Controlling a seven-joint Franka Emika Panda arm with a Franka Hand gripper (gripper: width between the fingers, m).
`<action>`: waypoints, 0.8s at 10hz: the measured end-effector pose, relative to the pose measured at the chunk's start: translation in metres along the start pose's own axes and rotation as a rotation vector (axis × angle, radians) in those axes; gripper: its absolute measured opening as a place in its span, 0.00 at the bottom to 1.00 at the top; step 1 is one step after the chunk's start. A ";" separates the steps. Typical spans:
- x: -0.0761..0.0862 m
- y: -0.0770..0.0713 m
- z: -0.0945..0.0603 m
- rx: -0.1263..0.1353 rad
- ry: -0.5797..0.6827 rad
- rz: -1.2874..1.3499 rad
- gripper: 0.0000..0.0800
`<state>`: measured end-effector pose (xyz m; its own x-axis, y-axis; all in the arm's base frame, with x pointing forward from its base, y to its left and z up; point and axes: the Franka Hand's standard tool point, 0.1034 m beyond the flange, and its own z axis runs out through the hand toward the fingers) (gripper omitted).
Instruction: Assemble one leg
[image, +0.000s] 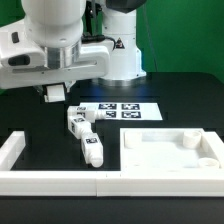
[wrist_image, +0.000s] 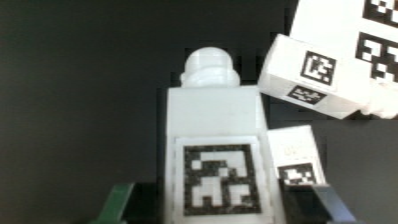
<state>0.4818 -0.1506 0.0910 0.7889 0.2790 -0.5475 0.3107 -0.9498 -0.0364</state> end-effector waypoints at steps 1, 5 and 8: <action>0.004 -0.004 -0.004 -0.001 0.085 0.041 0.36; 0.045 -0.085 -0.076 0.094 0.313 0.261 0.36; 0.067 -0.084 -0.103 0.061 0.558 0.293 0.36</action>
Offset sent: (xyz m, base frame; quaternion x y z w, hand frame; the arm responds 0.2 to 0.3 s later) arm 0.0368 0.1000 0.0252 0.0955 0.2121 0.1487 0.9611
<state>0.5632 -0.0377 0.1437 0.9995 0.0218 -0.0245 0.0216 -0.9997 -0.0076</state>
